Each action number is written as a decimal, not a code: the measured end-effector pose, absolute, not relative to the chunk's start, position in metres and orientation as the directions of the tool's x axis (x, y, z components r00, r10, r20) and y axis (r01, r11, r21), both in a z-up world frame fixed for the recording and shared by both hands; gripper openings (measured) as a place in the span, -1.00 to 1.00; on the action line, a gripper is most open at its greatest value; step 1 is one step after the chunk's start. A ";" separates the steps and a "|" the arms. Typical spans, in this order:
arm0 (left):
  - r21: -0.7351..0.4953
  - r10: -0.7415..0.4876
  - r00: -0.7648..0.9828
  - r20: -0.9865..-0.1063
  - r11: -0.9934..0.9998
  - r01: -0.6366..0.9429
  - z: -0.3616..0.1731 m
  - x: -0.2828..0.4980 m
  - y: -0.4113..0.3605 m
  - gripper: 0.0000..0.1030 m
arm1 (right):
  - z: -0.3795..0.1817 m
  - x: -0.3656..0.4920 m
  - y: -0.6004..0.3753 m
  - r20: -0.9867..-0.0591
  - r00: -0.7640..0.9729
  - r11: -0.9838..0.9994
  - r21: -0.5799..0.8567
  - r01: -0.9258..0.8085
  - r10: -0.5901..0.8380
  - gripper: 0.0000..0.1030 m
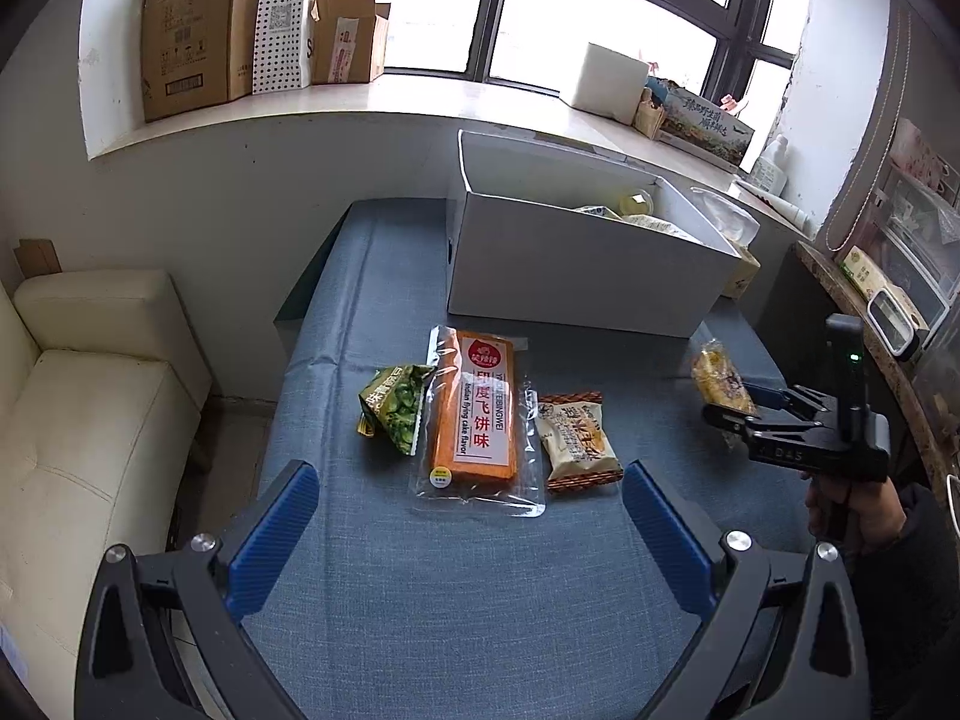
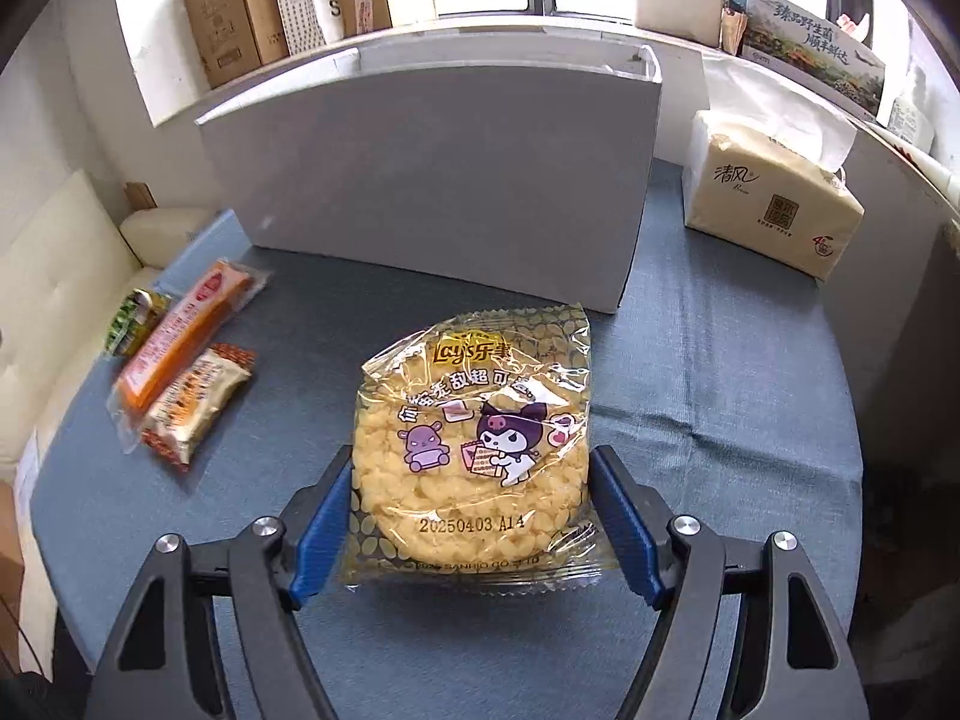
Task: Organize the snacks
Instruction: 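Grasp the second yellow Kuromi cracker bag with the right tool, then grasp the green garlic pea bag with the left tool while the right tool holds the cracker bag, then release the pea bag and cracker bag into the white box with both tools, then grasp the brown-and-orange rice cracker packet with the right tool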
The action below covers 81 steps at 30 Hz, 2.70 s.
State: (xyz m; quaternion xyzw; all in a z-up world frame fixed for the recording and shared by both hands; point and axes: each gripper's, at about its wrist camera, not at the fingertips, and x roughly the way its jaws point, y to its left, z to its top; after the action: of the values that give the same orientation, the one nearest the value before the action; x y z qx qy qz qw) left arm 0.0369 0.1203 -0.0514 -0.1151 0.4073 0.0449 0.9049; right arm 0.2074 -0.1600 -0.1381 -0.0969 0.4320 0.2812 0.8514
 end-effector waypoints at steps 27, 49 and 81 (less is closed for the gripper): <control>-0.041 0.038 0.527 -0.849 0.990 -0.138 -0.135 0.135 0.140 -0.11 | -0.087 0.110 -0.162 -0.681 0.461 0.752 0.203 -0.627 0.569 0.54; -0.104 -0.120 0.737 -0.665 0.992 0.068 0.009 0.140 0.049 -0.11 | -0.029 0.144 -0.160 -0.594 0.568 0.776 0.161 -0.610 0.570 0.55; 0.001 -0.004 0.687 -0.726 1.000 0.007 0.014 0.298 0.083 1.00 | -0.001 0.325 -0.113 -0.658 0.589 0.850 0.158 -0.502 0.470 1.00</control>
State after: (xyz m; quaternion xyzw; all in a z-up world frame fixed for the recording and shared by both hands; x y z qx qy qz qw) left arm 0.2980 0.0826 0.0142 0.0020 0.3953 -0.0028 0.9185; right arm 0.3251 -0.1132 -0.0006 -0.0222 0.3623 0.2727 0.8910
